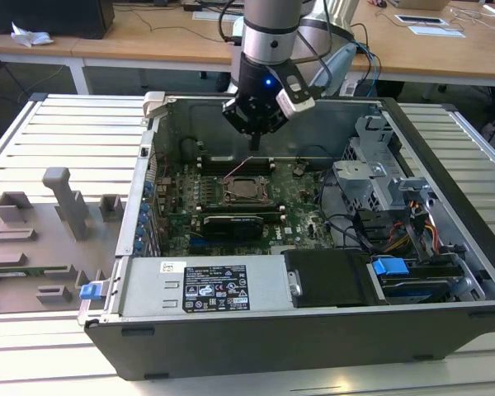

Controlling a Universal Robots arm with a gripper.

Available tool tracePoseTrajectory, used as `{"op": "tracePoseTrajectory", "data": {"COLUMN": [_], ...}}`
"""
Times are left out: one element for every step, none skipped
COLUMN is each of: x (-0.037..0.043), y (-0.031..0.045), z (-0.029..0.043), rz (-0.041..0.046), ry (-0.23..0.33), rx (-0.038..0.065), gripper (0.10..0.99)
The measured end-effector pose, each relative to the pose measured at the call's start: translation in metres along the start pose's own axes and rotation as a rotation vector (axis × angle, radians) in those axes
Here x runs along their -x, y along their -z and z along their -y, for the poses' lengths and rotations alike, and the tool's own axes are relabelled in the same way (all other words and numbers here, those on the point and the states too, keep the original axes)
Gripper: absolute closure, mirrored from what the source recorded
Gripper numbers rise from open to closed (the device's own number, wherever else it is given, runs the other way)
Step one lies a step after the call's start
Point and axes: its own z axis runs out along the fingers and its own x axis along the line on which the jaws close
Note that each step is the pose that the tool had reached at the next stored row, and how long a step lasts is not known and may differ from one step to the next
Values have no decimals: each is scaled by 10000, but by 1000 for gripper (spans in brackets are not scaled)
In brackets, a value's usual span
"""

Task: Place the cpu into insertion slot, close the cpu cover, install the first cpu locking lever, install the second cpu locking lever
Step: 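Install the first cpu locking lever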

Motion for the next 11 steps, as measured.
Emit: {"op": "tracePoseTrajectory", "data": {"x": [-32,-92,-129,-172,-190,-191,-192,-192,-192,-191,-187], "y": [-13,-38,-53,-73,-98,-129,-162,-181,-195,-214,-225], "z": [-1,-1,-1,-1,3,19,41,47,48,48,48], "rz": [1,1,1,3,4,2,1,-1,-1,-2,-3], "ry": [0,5,8,10,16,44,79,94,109,129,141], "rx": [9,25,35,51,69,75,76,75,75,75,75], "gripper": [980,980,980,980,980,980,980,980,980,980,980]}}
